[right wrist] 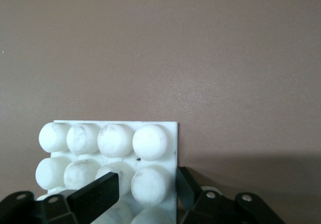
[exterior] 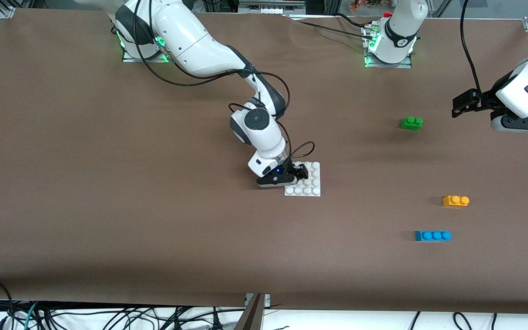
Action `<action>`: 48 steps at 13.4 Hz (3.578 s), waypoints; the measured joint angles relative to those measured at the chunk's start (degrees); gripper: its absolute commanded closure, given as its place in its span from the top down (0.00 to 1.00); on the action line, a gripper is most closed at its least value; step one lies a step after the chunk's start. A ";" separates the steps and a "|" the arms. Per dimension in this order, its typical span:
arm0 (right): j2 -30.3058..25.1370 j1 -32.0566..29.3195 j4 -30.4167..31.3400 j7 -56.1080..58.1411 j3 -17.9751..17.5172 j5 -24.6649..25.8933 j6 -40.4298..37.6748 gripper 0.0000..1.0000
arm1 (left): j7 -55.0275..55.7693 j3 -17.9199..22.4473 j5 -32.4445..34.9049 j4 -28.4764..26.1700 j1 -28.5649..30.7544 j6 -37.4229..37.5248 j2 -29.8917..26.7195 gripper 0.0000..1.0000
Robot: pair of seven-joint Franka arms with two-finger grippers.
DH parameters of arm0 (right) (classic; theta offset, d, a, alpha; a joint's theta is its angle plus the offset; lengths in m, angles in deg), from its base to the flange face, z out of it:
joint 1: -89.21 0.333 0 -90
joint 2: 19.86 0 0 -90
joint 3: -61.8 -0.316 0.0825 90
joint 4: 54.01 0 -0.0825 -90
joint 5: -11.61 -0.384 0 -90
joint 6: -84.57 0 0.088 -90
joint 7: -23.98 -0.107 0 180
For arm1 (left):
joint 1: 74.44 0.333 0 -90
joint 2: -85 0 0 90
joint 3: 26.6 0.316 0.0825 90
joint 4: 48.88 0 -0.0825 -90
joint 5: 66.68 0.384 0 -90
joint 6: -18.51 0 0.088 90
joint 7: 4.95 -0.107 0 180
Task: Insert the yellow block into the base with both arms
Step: 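Withdraw the right gripper while the left gripper reaches the yellow brick, then grasp the yellow brick with the left gripper and lift it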
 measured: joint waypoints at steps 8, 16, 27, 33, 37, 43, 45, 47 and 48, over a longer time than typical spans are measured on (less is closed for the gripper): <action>-1.71 -4.77 -3.24 -0.32 -1.10 -2.89 -2.74 1.00 | 0.00 0.01 0.00 -0.01 0.00 0.00 0.21 1.00; -34.81 -28.92 10.45 24.59 -1.50 -2.82 -43.68 1.00 | -4.41 0.97 0.00 7.10 6.89 -7.76 12.63 1.00; -62.67 -39.70 32.04 39.13 -1.39 4.51 -55.66 1.00 | -14.46 2.03 0.11 7.68 12.00 -38.59 38.41 1.00; -62.44 -39.75 31.77 39.13 -0.94 4.53 -56.54 1.00 | -15.42 2.11 0.01 5.30 12.79 -40.19 41.19 1.00; -62.31 -39.83 30.23 39.13 -0.55 5.13 -57.40 1.00 | -15.42 2.11 -1.01 3.77 12.79 -41.20 41.72 1.00; -61.86 -39.79 29.85 39.13 -0.69 8.18 -57.78 1.00 | -15.42 1.90 -1.05 3.34 12.73 -44.75 43.46 0.17; -60.87 -39.79 28.79 39.13 -0.69 8.18 -57.78 1.00 | -15.42 1.83 -1.05 3.78 12.73 -44.58 43.15 0.17; -60.10 -39.79 27.71 39.13 -0.69 8.18 -57.78 1.00 | -15.40 1.26 -1.07 4.61 12.56 -41.55 41.37 0.19; -59.87 -39.79 27.47 39.13 -0.69 8.18 -57.78 1.00 | -15.40 0.84 -1.08 5.08 12.09 -38.94 39.77 0.19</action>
